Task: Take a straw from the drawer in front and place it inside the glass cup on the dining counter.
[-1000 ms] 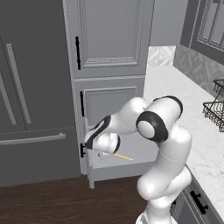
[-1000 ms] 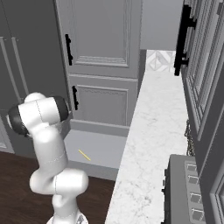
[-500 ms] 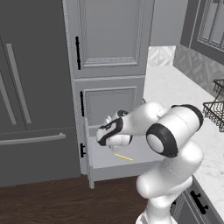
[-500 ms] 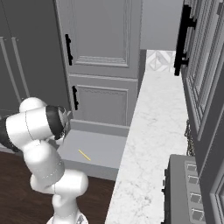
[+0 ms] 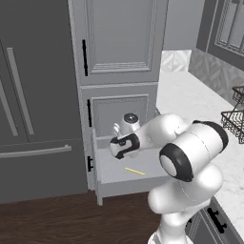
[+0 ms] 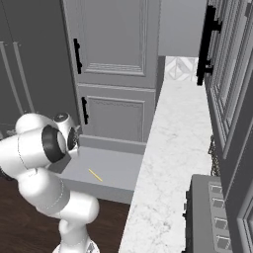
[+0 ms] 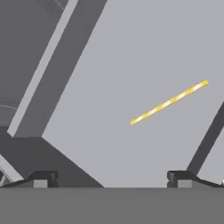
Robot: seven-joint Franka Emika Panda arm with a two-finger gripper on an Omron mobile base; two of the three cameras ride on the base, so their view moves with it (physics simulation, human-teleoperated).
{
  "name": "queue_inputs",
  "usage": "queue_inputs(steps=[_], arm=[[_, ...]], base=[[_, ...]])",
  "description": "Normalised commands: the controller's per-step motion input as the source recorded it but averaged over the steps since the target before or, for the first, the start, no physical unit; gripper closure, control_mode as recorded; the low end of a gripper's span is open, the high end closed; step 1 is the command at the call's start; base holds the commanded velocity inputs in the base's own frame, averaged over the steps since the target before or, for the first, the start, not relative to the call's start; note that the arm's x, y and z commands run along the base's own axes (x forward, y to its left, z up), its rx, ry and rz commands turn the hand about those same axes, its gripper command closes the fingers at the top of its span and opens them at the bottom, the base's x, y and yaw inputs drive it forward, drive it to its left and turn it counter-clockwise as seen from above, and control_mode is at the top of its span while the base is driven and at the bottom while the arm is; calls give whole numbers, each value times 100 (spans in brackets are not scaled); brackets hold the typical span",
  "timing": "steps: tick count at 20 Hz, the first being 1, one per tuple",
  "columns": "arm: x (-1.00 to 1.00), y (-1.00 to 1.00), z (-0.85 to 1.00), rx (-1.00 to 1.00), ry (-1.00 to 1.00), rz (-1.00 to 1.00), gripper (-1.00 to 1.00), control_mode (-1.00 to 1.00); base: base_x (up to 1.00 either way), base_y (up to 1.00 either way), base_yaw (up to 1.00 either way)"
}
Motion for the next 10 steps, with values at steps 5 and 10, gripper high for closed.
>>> queue_inputs(steps=[5, 10], arm=[[3, -22, 21, -8, 1, 36, -100, -100], [1, -24, -11, -10, 3, 46, -100, -100]], base=[[0, 0, 0], [0, 0, 0]])
